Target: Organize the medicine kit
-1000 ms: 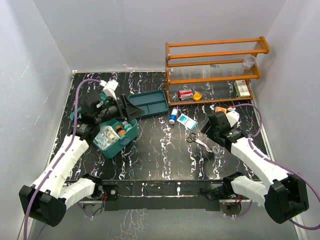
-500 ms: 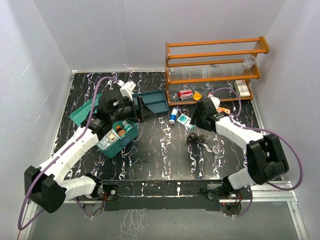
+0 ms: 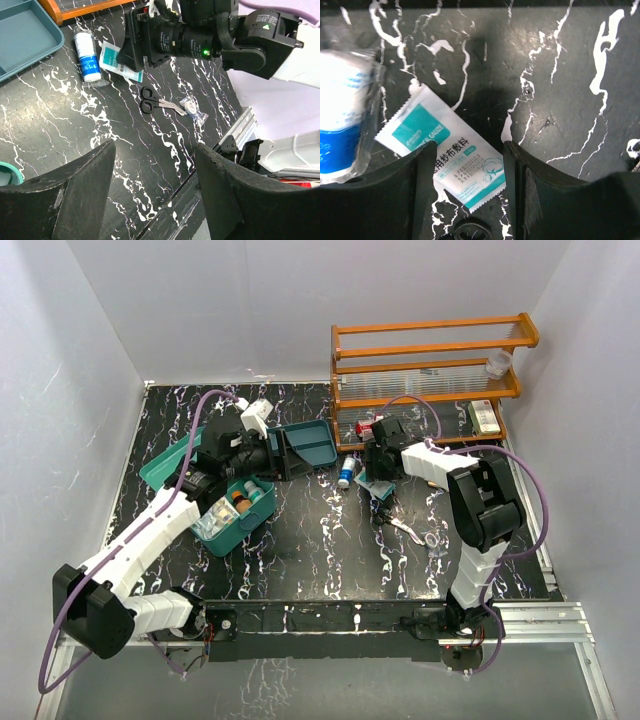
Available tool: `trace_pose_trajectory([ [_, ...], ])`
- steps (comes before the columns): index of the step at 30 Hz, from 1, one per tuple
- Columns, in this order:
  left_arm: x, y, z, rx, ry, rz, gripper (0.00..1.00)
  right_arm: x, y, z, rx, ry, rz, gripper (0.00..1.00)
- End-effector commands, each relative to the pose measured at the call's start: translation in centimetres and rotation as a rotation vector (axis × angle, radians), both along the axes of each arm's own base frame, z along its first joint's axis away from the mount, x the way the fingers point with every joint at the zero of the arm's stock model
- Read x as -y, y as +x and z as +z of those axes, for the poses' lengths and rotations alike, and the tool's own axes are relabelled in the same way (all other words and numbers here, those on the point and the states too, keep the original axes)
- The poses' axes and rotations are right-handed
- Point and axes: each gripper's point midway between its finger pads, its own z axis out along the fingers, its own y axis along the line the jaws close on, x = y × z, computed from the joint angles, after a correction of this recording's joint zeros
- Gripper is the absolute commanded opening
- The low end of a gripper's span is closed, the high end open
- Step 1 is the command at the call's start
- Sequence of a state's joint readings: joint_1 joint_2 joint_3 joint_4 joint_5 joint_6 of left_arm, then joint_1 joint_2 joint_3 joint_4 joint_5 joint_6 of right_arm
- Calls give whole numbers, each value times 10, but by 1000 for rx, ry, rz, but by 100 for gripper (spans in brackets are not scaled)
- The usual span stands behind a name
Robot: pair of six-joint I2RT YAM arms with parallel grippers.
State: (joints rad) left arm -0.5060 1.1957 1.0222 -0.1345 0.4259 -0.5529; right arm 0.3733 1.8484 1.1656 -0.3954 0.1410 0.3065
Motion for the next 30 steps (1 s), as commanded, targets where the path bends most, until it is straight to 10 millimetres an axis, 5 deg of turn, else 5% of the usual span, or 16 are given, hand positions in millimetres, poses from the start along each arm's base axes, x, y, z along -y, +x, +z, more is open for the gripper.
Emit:
trace_pose_trajectory([
  [1, 3, 5, 16, 46, 0, -7, 63, 3, 2, -2, -34, -32, 109, 53],
  [9, 5, 10, 10, 32, 13, -7, 63, 4, -6, -18, -92, -38, 118, 47],
  [15, 5, 14, 4, 10, 29, 6, 63, -5, 5, 6, -41, -26, 100, 46],
  [24, -6, 22, -1, -4, 69, 91, 63, -49, 25, 58, 104, 56, -35, 57],
  [30, -18, 28, -6, -29, 101, 180, 64, -83, 22, 53, 89, 224, -74, 56],
])
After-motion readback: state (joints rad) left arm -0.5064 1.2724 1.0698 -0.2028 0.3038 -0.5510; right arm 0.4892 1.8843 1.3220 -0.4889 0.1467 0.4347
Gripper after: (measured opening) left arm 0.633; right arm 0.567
